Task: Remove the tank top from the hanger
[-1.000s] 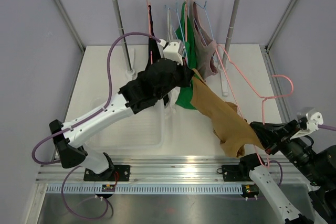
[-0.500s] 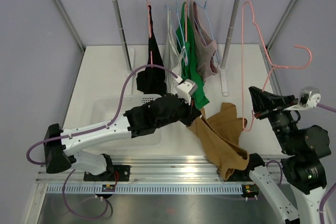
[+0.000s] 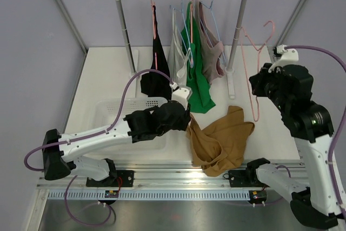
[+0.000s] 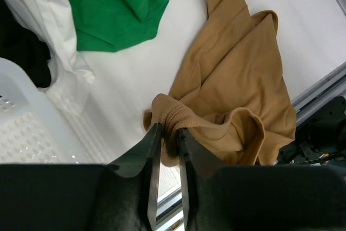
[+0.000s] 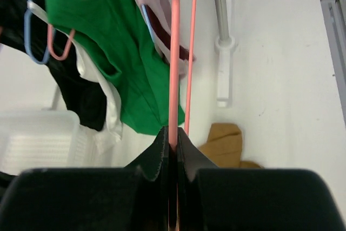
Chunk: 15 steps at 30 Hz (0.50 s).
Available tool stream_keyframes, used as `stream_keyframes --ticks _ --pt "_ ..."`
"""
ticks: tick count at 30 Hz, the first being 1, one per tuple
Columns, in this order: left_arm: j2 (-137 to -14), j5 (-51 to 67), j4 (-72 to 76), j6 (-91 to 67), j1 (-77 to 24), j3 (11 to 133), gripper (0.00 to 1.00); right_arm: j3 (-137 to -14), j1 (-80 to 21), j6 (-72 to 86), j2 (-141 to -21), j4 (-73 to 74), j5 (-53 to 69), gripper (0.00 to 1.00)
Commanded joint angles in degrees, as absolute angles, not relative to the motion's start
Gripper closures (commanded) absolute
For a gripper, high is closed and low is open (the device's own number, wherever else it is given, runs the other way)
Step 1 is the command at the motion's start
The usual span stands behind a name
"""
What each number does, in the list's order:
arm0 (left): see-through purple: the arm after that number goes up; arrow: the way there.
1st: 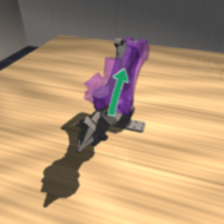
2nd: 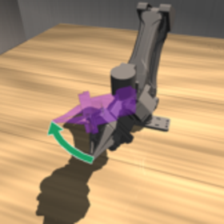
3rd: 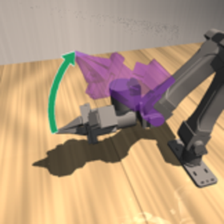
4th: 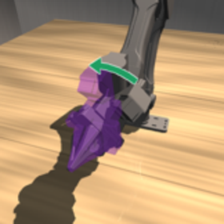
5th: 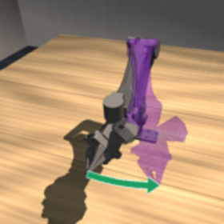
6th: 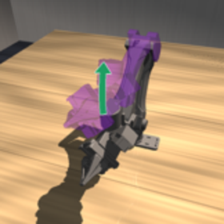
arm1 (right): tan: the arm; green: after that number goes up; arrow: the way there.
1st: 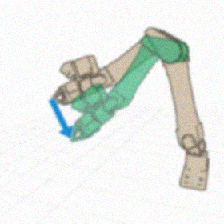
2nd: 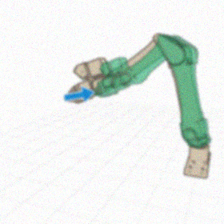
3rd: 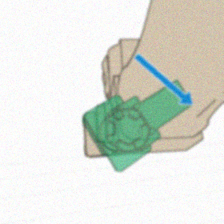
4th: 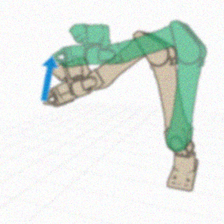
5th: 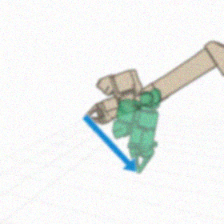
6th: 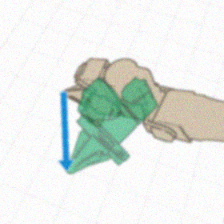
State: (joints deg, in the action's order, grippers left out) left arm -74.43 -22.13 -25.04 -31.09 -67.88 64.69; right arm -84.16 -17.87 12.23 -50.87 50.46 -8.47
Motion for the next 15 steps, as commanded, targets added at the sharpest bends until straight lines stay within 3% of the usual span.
stream_keyframes --ticks 1,3,4,6,7,9,15 --pt "-71.2 -25.3 -27.4 -30.7 -67.9 68.9 0.68 -88.7 -18.2 9.2 -56.4 50.6 -9.6 1.00" --pt "-70.0 -23.8 -28.1 -30.1 -67.9 70.0 0.53 -91.3 -18.2 8.7 -61.0 49.1 -8.3 1.00" --pt "-69.4 -23.3 -28.7 -30.0 -67.9 70.3 0.33 -92.7 -18.1 8.4 -62.7 48.9 -8.3 1.00" --pt "-67.4 -19.4 -28.9 -28.5 -67.9 70.4 0.17 -97.3 -18.1 7.3 -68.4 48.3 -8.6 1.00" --pt "-67.0 -17.1 -28.4 -27.7 -67.9 70.2 0.01 -98.9 -18.1 7.0 -70.1 48.0 -9.1 1.00" --pt "-65.4 -12.3 -28.6 -26.1 -68.6 70.3 0.01 -104.2 -17.9 6.1 -75.7 47.7 -9.5 1.00" --pt "-59.6 -13.4 -30.1 -26.0 -70.6 67.7 0.01 -121.2 -16.8 3.5 -90.3 49.9 -10.4 1.00"
